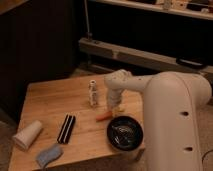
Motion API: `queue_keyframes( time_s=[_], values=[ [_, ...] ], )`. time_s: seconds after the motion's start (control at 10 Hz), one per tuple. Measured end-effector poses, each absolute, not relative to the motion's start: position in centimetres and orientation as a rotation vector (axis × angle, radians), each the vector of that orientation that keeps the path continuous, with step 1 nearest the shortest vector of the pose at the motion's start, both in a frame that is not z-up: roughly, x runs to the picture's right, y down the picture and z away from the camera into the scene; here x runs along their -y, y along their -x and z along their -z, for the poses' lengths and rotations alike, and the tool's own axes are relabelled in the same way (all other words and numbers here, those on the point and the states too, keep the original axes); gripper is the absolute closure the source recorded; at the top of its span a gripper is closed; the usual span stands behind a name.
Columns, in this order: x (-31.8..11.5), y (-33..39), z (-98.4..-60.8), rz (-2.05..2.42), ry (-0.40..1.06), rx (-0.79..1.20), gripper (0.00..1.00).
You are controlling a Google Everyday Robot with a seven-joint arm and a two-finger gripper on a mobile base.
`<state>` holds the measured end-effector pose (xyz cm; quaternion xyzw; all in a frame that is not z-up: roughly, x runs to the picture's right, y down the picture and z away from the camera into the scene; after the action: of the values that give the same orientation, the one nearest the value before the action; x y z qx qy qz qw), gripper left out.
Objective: Drag the pepper across the table
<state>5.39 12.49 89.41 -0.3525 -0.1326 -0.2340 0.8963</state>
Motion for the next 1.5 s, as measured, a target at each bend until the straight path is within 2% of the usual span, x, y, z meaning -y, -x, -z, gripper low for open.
queue_keyframes(
  time_s=[0.6, 1.1, 1.5],
  values=[
    [-12.3, -10.3, -90.0, 0.470, 0.745, 0.208, 0.81],
    [-12.3, -10.8, -89.9, 0.469, 0.748, 0.202, 0.81],
    [-12.6, -15.7, -88.7, 0.435, 0.765, 0.139, 0.81]
  ],
)
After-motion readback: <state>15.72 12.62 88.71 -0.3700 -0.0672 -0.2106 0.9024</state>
